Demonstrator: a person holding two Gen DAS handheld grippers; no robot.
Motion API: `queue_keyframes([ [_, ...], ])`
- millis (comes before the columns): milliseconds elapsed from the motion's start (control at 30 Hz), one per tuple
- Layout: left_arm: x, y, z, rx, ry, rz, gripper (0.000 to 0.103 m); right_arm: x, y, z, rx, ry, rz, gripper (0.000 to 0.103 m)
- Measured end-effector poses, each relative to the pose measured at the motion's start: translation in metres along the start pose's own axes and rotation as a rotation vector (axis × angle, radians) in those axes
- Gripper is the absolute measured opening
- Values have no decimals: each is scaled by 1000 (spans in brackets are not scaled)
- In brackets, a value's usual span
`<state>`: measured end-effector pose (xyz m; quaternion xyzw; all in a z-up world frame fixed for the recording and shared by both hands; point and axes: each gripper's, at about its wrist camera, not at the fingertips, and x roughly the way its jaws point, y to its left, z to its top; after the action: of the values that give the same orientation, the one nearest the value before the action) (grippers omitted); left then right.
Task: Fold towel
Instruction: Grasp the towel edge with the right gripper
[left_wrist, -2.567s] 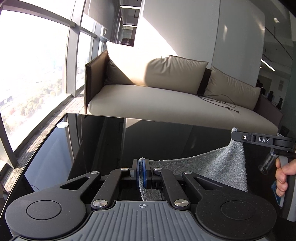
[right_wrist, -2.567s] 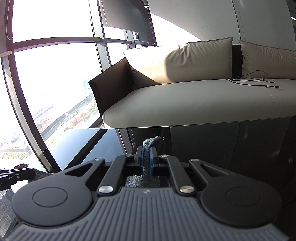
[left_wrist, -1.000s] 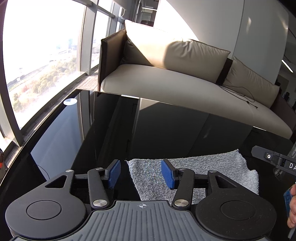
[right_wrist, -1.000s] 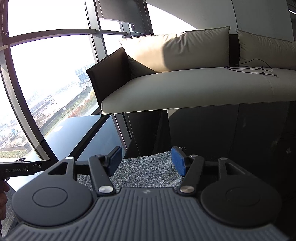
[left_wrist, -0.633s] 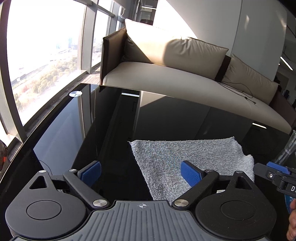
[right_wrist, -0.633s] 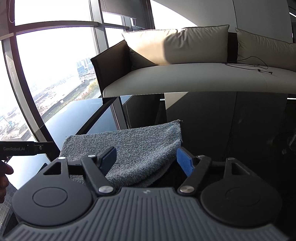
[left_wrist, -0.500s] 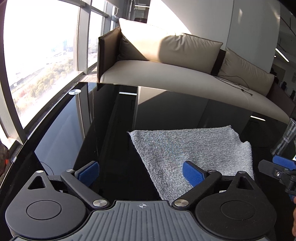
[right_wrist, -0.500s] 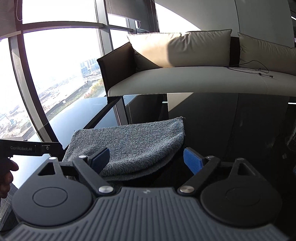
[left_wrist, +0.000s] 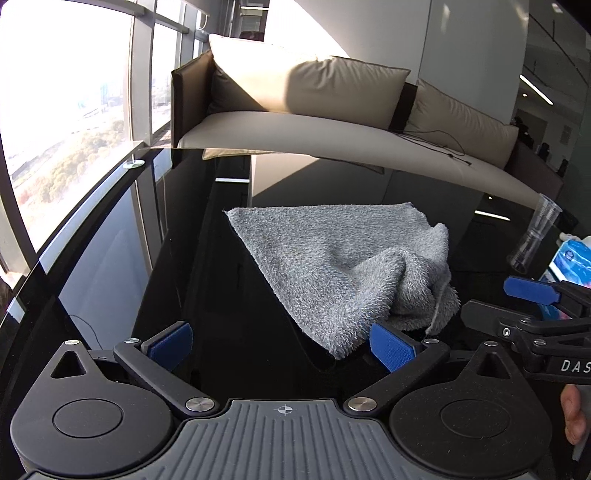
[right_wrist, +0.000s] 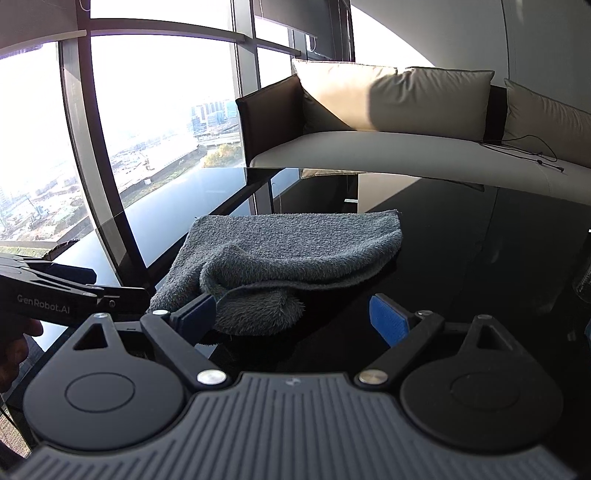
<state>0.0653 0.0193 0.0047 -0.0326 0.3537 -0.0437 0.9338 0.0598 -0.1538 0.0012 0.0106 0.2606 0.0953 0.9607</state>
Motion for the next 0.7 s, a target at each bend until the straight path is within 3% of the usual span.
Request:
queue_keyframes([
  [333, 5, 0, -9, -5, 24, 37, 101, 7, 28, -6, -70, -1, -12, 90],
  [467, 7, 4, -9, -11, 33, 49, 101, 13, 29, -6, -68, 14, 8, 73],
  [700, 9, 8, -10, -19, 48, 53, 102, 17, 28, -6, -51, 26, 19, 61],
])
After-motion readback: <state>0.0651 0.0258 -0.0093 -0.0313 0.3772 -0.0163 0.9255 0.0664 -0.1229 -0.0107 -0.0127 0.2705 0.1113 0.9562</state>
